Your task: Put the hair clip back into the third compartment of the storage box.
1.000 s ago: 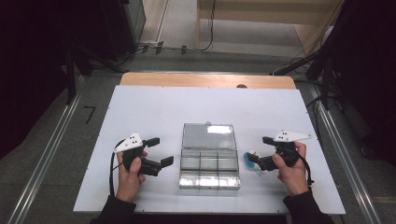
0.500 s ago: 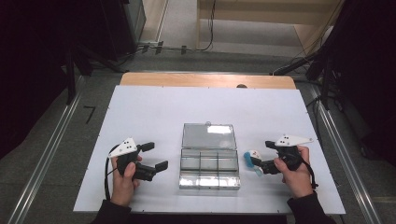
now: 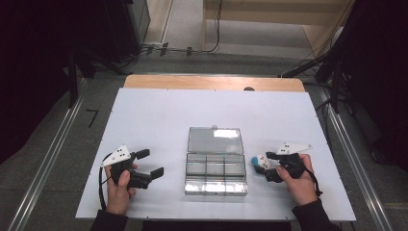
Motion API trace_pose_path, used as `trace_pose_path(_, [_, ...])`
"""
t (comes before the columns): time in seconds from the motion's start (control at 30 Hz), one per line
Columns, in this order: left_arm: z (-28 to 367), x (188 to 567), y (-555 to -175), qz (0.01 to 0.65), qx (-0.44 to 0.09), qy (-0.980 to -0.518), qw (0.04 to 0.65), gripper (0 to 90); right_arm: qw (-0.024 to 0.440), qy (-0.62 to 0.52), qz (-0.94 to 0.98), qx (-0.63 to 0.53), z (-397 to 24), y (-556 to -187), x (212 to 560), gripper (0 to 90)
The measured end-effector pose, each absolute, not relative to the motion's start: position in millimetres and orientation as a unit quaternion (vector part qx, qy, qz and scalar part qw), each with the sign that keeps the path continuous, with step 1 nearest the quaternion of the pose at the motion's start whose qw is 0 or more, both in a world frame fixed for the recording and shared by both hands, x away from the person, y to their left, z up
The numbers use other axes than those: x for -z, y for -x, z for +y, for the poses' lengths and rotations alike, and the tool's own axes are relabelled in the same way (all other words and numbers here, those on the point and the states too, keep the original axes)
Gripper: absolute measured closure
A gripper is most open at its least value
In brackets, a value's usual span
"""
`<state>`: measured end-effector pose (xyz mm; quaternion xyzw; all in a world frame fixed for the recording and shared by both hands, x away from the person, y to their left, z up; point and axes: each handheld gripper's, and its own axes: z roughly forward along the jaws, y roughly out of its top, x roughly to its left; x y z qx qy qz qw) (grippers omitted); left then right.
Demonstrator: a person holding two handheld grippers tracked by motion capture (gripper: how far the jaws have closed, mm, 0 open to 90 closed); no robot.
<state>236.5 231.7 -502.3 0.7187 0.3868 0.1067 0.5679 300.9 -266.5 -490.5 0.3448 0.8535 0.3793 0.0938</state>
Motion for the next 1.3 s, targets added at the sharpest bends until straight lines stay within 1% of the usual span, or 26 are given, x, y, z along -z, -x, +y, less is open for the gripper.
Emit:
trace_pose_path(0.2, [233.5, 502.4, -237.9, 0.385, -0.115, -0.721, 0.565, 0.0, 0.103, -0.353, 0.856, -0.364, -262.8, -295.1, 499.8, 23.5])
trace_pose_path(0.4, [232.5, 505.0, -240.7, 0.384, -0.113, -0.721, 0.566, 0.0, 0.098, -0.368, 0.848, -0.369, -264.1, -295.2, 503.8, 29.4])
trace_pose_path(0.73, [232.1, 505.8, -241.5, 0.383, -0.109, -0.721, 0.567, 0.0, 0.104, -0.364, 0.850, -0.367, -264.6, -294.2, 502.8, 35.6])
trace_pose_path(1.3, [231.8, 506.0, -241.5, 0.382, -0.110, -0.721, 0.568, 0.0, 0.084, -0.371, 0.831, -0.406, -269.2, -292.0, 488.6, 36.9])
